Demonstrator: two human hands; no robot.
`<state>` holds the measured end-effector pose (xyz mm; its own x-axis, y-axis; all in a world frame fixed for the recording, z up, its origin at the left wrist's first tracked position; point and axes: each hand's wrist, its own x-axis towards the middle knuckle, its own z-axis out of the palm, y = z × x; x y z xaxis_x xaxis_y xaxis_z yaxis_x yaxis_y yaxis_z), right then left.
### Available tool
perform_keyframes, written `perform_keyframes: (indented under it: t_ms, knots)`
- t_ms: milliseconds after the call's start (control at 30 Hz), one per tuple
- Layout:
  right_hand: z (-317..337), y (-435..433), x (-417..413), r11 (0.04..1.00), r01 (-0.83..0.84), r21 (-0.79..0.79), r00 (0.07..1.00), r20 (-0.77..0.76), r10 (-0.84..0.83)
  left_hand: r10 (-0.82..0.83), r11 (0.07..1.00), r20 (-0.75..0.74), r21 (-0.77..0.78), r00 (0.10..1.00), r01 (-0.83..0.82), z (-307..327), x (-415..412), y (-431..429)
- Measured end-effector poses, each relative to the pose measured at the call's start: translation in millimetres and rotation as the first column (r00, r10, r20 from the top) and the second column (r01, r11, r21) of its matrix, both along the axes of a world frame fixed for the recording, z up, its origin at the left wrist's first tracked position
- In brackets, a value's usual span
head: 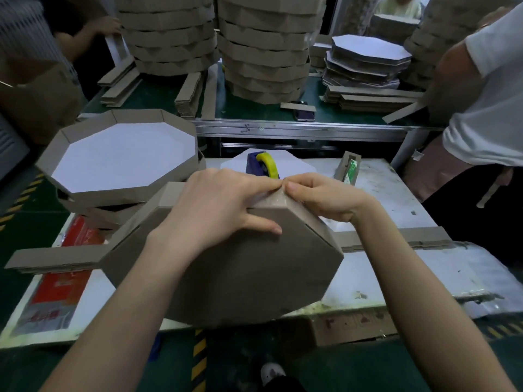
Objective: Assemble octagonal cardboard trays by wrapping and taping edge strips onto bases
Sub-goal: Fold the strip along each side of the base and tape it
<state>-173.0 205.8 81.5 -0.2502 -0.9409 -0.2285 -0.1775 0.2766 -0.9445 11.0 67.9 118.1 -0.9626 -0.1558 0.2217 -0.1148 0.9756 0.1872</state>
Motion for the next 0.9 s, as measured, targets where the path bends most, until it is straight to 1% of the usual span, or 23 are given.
perform_keyframes:
  t_ms: [33,67,133,200,233,267,333,433,500,600,667,733,800,833,900]
  knots:
    - [4.2,0.1,-9.1,1.000,-0.001,0.006,1.000,-0.009,0.001,0.014,1.000,0.018,0.015,1.000,-0.014,1.6,-4.0,3.5]
    - [6.4,-2.1,-19.8,0.999,0.031,0.007,0.998,-0.057,-0.031,0.029,0.999,0.044,0.030,0.999,-0.030,2.3,-8.2,7.1]
    - [2.9,-11.9,-44.7,0.986,0.162,-0.045,0.963,-0.210,-0.168,0.054,0.996,0.076,0.062,0.996,-0.059,1.2,-17.0,13.8]
    - [-13.6,-24.8,-74.1,0.949,0.294,-0.114,0.870,-0.379,-0.315,0.094,0.992,0.070,0.082,0.993,-0.100,0.1,-26.0,18.8]
    - [-25.7,-29.8,-90.3,0.933,0.338,-0.127,0.807,-0.470,-0.357,0.119,0.989,0.070,0.080,0.990,-0.124,-0.5,-30.7,20.5]
    - [-40.4,-33.3,-107.7,0.924,0.367,-0.110,0.743,-0.563,-0.362,0.145,0.986,0.071,0.073,0.987,-0.150,-1.1,-35.1,21.9]
    - [-70.6,-34.1,-143.1,0.921,0.390,0.001,0.650,-0.708,-0.275,0.203,0.977,0.080,0.056,0.976,-0.208,-1.3,-45.0,24.2]
    - [-112.2,-23.2,-187.7,0.883,0.416,0.215,0.557,-0.829,-0.060,0.296,0.952,0.107,0.044,0.949,-0.302,-1.1,-59.3,28.1]
    - [-130.3,-12.9,-207.5,0.849,0.441,0.291,0.492,-0.870,0.043,0.341,0.936,0.111,0.047,0.933,-0.348,-0.8,-66.8,30.6]
    - [-144.2,-0.5,-225.8,0.817,0.462,0.346,0.454,-0.883,0.117,0.378,0.920,0.115,0.063,0.919,-0.387,-0.8,-73.4,34.5]
    - [-148.3,5.1,-231.8,0.795,0.478,0.374,0.454,-0.880,0.141,0.394,0.912,0.105,0.081,0.913,-0.403,-0.8,-75.9,35.8]
    - [-152.1,10.2,-235.0,0.764,0.491,0.418,0.486,-0.860,0.158,0.400,0.907,0.111,0.094,0.910,-0.410,-0.3,-78.3,37.1]
    - [-158.1,15.9,-235.7,0.743,0.500,0.445,0.529,-0.836,0.144,0.402,0.905,0.126,0.093,0.907,-0.414,0.2,-81.0,38.4]
    - [-161.4,18.6,-234.7,0.747,0.510,0.426,0.538,-0.836,0.109,0.405,0.904,0.133,0.088,0.904,-0.418,0.2,-82.0,39.1]
    - [-169.0,22.7,-230.3,0.771,0.544,0.331,0.516,-0.856,0.003,0.407,0.905,0.147,0.072,0.902,-0.420,-0.7,-83.7,39.8]
